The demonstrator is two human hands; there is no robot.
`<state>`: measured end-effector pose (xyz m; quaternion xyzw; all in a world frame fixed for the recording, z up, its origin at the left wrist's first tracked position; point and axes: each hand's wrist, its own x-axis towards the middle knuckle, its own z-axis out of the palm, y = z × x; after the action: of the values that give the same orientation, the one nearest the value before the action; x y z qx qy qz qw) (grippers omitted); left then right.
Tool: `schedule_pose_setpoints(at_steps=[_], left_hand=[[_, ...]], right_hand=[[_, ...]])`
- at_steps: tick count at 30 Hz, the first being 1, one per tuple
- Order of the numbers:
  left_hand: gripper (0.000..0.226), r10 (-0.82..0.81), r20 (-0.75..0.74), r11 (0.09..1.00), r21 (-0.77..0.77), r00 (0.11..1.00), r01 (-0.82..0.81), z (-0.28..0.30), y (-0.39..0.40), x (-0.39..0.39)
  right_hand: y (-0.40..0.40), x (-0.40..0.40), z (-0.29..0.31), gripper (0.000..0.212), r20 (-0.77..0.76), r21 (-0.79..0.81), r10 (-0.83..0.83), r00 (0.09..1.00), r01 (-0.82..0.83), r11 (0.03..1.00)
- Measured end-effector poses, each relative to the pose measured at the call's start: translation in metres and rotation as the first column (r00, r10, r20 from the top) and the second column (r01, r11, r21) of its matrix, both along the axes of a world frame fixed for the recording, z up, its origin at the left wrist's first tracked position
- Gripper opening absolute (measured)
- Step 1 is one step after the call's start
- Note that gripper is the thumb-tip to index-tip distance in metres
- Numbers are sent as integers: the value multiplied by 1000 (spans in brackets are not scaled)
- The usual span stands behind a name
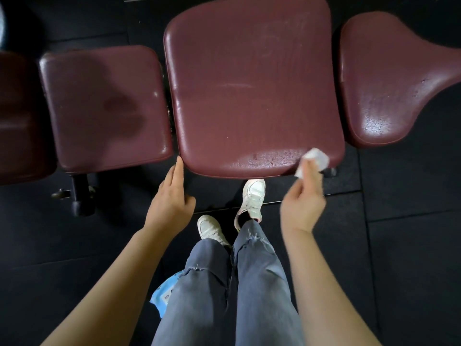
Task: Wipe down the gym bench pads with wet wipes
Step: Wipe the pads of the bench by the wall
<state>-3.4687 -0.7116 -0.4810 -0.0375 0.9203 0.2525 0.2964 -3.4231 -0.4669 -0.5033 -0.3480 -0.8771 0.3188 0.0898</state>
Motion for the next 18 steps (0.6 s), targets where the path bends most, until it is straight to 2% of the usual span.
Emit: schedule_pose_setpoints(at_steps=[2, 3, 4, 6, 8, 9, 10, 11, 12, 13, 15, 17, 18], left_hand=[[89, -22, -6, 1000, -22, 1000, 22, -1, 1, 0], [88, -32, -3, 999, -40, 999, 32, -2, 2, 0], [88, -41, 1, 998, -53, 999, 41, -2, 3, 0], [88, -53, 13, 997, -55, 998, 54, -4, 5, -1], [88, -49, 11, 998, -36, 999, 50, -6, 3, 0], [88, -47, 3, 998, -30, 999, 47, -7, 2, 0], [90, -49, -6, 998, -29, 999, 49, -8, 1, 1], [90, -49, -13, 998, -29, 999, 49, -7, 1, 1], [91, -45, -18, 999, -28, 999, 44, -6, 1, 2], [90, -37, -20, 999, -24, 999, 36, -6, 1, 2], [89, -20, -11, 1000, -17, 1000, 20, -5, 3, 2], [88, -10, -10, 1000, -19, 1000, 10, -5, 4, 1], [88, -10, -14, 1000, -21, 1000, 10, -5, 4, 1]], right_hand=[[-31, -8, 2, 47, -42, 12, 265, 963, -265, 964], [-48, -18, 1, 46, -77, 17, 416, 906, -416, 909], [-67, -28, -1, 45, -92, 35, 572, 815, -571, 820], [-94, -46, -2, 46, -32, 84, 836, 548, -832, 549], [-91, -63, -3, 52, 32, 130, 962, 272, -955, 266], [-77, -70, -3, 54, 45, 163, 983, 175, -973, 166], [-58, -73, -3, 56, 47, 202, 991, 127, -973, 115], [-36, -74, -1, 57, 60, 230, 990, 129, -967, 112], [-11, -72, 2, 58, 85, 243, 981, 176, -958, 151], [16, -66, 2, 61, 114, 244, 958, 264, -942, 230], [71, -42, -1, 65, 166, 255, 838, 519, -844, 472], [105, -16, -4, 55, 191, 280, 608, 771, -636, 719], [109, -6, -7, 48, 183, 273, 483, 856, -516, 812]])
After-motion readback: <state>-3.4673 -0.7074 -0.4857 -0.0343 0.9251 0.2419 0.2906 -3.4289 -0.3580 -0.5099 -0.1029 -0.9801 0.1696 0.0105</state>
